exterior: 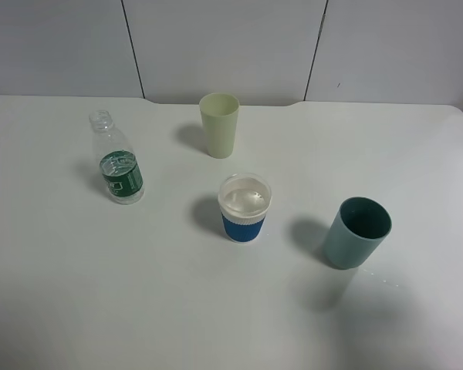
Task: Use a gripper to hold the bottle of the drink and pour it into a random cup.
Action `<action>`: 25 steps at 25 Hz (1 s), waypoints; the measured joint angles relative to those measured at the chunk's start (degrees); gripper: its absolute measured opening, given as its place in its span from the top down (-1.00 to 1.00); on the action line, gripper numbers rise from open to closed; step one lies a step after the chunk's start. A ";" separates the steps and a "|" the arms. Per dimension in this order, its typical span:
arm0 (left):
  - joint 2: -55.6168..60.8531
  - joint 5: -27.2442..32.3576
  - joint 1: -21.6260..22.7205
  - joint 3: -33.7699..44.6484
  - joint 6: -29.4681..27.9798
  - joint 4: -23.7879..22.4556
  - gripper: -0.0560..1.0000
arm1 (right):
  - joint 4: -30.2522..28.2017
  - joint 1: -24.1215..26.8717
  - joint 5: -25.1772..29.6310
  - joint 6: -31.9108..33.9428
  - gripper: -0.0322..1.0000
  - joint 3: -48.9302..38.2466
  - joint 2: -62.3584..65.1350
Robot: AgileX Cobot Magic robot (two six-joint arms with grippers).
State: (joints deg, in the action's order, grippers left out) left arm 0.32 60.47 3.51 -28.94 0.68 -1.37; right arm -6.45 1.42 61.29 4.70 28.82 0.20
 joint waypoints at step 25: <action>0.00 0.00 0.00 0.00 -0.12 -0.05 -0.95 | 0.00 0.00 0.00 0.00 -0.29 0.00 0.00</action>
State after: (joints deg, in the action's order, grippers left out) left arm 0.32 60.47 3.51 -28.94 0.56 -1.42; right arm -6.45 1.42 61.29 4.70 28.82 0.20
